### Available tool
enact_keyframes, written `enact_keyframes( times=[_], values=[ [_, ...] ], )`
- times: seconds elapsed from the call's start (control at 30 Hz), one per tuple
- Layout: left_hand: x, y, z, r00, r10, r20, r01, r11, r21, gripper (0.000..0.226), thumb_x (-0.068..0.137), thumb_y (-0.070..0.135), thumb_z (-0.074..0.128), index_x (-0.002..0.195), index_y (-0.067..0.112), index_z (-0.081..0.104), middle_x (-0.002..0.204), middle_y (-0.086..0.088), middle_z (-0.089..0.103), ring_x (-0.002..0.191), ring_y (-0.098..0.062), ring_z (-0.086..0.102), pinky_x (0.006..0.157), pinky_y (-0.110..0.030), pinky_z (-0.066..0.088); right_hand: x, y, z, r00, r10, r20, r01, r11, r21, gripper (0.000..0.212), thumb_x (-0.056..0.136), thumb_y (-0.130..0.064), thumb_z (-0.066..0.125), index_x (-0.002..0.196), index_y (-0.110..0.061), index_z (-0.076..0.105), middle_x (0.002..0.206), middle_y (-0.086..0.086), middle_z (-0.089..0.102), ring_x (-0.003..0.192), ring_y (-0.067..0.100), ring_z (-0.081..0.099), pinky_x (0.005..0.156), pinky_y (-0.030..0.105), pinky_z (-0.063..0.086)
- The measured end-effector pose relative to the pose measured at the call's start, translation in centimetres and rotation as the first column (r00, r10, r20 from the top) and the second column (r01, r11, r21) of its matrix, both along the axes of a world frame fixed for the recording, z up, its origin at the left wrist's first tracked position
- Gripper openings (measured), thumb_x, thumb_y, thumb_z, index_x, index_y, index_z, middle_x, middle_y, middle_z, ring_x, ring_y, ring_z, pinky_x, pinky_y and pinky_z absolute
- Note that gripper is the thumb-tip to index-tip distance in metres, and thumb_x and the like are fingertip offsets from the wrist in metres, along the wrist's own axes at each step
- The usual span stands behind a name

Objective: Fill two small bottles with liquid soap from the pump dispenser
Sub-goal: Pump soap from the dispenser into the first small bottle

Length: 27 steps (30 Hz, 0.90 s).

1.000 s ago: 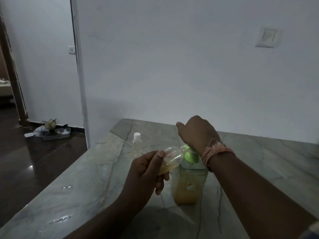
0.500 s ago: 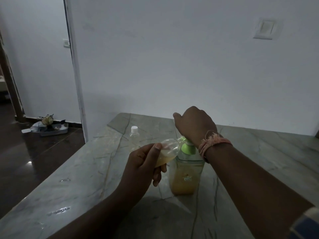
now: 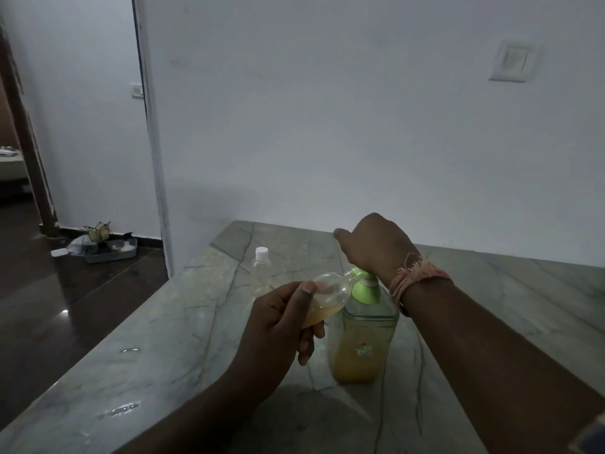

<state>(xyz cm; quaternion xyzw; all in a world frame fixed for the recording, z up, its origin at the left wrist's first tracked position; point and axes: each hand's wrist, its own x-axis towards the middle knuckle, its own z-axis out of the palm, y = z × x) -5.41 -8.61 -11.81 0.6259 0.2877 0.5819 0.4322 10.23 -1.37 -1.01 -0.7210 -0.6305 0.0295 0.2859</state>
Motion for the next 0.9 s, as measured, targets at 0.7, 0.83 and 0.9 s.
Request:
enact_keyframes(
  times=[0.7, 0.83, 0.9],
  values=[
    [0.0, -0.6, 0.2, 1.0, 0.011, -0.016, -0.011, 1.0, 0.003, 0.037, 0.095, 0.041, 0.047, 0.11, 0.018, 0.072, 0.064, -0.01, 0.065, 0.045, -0.022, 0.049, 0.041, -0.028, 0.046, -0.7, -1.5, 0.9, 0.981, 0.0, 0.196, -0.011, 0.998, 0.056, 0.039, 0.092, -0.045, 0.051, 0.064, -0.019, 0.044, 0.067, -0.002, 0.048, 0.076, 0.027, 0.057, 0.066, 0.031, 0.042],
    [-0.1, -0.4, 0.2, 1.0, 0.015, -0.026, -0.015, 1.0, -0.001, 0.036, 0.096, 0.04, 0.046, 0.109, 0.019, 0.072, 0.064, -0.009, 0.065, 0.046, -0.023, 0.049, 0.04, -0.028, 0.046, -0.5, -1.3, 0.6, 0.986, -0.02, 0.165, 0.0, 0.992, 0.124, 0.043, 0.092, -0.048, 0.049, 0.061, -0.018, 0.045, 0.069, 0.002, 0.054, 0.072, 0.029, 0.058, 0.065, 0.031, 0.043],
    [0.0, -0.2, 0.1, 1.0, 0.017, -0.025, -0.017, 1.0, 0.0, 0.037, 0.095, 0.041, 0.047, 0.11, 0.017, 0.072, 0.064, -0.009, 0.065, 0.045, -0.021, 0.05, 0.04, -0.029, 0.046, -0.4, -1.2, 0.4, 0.992, -0.023, 0.125, 0.009, 0.994, 0.113, 0.042, 0.092, -0.047, 0.049, 0.062, -0.017, 0.047, 0.07, 0.003, 0.057, 0.071, 0.029, 0.059, 0.065, 0.031, 0.044]
  ],
)
